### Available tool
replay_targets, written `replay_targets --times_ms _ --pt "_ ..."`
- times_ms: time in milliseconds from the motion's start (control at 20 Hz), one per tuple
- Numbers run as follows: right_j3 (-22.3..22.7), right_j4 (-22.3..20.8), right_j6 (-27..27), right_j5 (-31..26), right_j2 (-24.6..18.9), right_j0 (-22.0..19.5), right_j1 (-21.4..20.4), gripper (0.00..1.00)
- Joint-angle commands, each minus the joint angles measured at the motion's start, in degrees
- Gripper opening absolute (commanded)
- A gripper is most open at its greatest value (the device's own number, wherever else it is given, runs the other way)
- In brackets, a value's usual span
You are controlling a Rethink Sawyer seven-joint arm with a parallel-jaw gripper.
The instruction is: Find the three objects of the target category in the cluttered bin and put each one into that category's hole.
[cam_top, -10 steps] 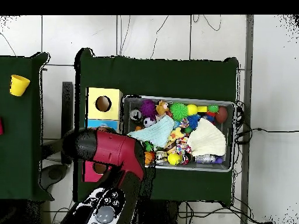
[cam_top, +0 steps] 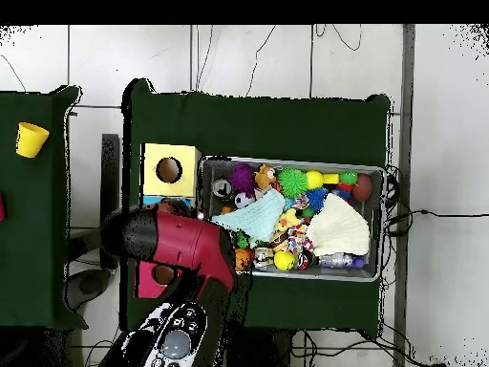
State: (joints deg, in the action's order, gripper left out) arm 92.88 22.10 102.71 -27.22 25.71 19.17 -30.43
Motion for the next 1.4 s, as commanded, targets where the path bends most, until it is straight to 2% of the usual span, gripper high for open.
replay_targets --times_ms 50,300,550,900,1400 --pt "2.1 4.0 14.8 1.9 -8.3 -2.0 2.9 1.0" --pt "0.9 4.1 14.8 -1.1 -6.7 -1.4 3.8 1.0" --pt "3.0 3.4 13.9 -3.0 -5.7 -1.1 3.0 1.0" --pt "7.0 3.7 13.5 -3.2 -7.1 -0.8 1.5 1.0" --pt "8.2 4.6 17.4 -7.2 -5.3 3.4 -0.2 1.0"
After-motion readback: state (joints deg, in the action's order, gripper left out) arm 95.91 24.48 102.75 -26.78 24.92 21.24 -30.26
